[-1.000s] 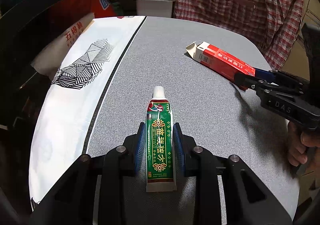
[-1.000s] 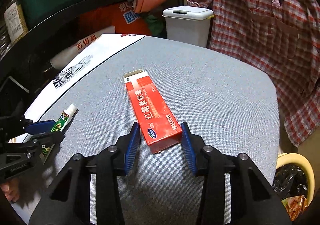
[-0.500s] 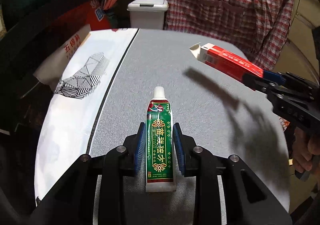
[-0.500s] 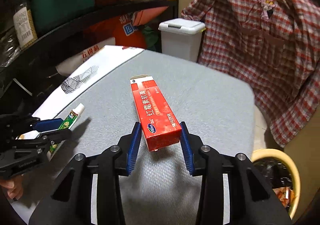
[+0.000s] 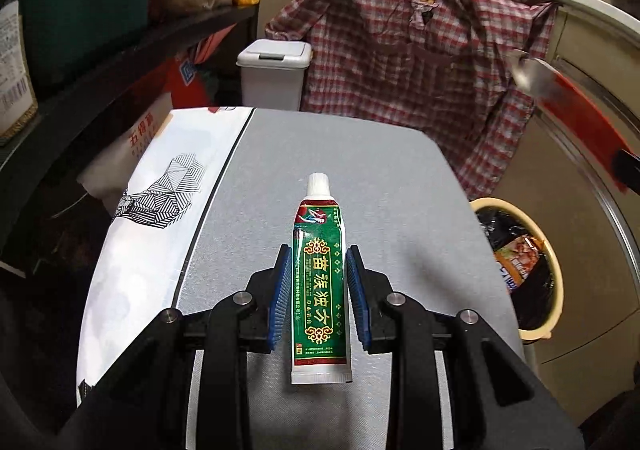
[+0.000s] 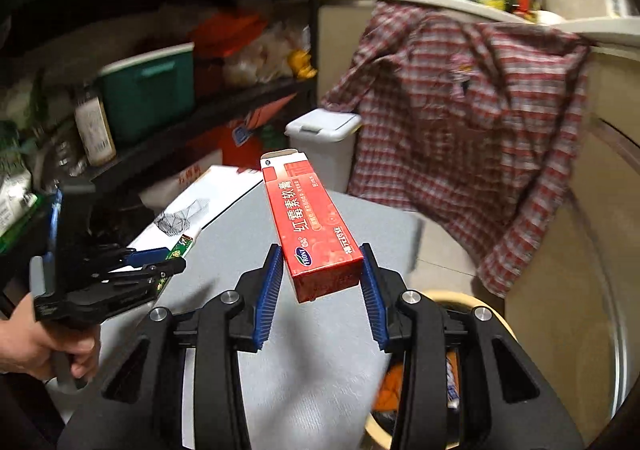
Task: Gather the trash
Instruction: 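Carry the green tube in the left tool and red box in the right tool over the bin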
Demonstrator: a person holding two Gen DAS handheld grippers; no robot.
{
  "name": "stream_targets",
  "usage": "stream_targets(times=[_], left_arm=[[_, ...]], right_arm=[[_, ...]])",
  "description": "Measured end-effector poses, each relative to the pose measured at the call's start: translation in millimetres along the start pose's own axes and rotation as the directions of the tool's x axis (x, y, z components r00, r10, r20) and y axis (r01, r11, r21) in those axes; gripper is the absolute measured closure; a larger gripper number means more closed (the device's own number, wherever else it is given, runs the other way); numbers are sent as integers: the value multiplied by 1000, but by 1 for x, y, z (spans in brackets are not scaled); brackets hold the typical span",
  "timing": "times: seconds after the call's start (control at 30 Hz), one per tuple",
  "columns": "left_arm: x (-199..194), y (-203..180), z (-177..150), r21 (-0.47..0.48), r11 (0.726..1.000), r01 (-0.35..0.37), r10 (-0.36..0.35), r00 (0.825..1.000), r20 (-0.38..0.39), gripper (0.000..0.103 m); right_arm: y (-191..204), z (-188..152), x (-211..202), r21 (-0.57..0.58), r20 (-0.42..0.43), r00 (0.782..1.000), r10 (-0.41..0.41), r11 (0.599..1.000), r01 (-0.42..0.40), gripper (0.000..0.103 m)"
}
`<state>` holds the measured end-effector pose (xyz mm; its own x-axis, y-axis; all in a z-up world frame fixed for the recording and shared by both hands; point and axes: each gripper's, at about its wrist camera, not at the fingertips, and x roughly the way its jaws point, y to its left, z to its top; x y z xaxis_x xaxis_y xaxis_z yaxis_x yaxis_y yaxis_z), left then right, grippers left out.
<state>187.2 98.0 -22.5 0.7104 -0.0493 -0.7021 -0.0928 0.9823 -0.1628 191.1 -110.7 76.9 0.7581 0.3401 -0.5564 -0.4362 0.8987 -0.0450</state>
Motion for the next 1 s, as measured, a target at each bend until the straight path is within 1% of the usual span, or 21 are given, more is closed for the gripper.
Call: stream_targets(times=[0.07, 0.1, 0.2, 0.3, 0.37, 0.47, 0.67, 0.8, 1.0], left_arm=[[-5, -4, -1, 5, 1000, 7, -7, 1000, 7, 75], [-7, -7, -1, 8, 1000, 8, -8, 1000, 10, 75], [-9, -13, -2, 12, 1000, 12, -12, 1000, 14, 75], [-12, -24, -3, 13, 1000, 22, -23, 1000, 15, 75], [-15, -32, -4, 21, 999, 37, -37, 999, 16, 75], [-18, -47, -3, 42, 997, 58, -59, 998, 20, 75], [-18, -93, 2, 84, 987, 138, -140, 990, 13, 75], [-14, -127, 5, 107, 975, 194, -197, 980, 14, 75], [1, -179, 14, 155, 953, 259, -260, 965, -12, 75]], right_arm=[[-16, -12, -22, 21, 10, 999, -50, 999, 49, 64], [-23, -16, -27, 38, 9, 998, -64, 997, 63, 64], [-51, -31, -43, 129, 18, 993, -114, 986, 110, 64], [-78, -45, -51, 217, 23, 987, -157, 965, 149, 64], [-90, -53, -52, 236, 22, 982, -189, 955, 179, 64], [-111, -66, -51, 265, 15, 978, -208, 944, 197, 64], [-143, -83, -39, 303, -10, 964, -265, 918, 255, 64], [-154, -86, -31, 327, -26, 964, -266, 909, 260, 64], [-161, -91, -28, 336, -40, 961, -274, 902, 271, 64]])
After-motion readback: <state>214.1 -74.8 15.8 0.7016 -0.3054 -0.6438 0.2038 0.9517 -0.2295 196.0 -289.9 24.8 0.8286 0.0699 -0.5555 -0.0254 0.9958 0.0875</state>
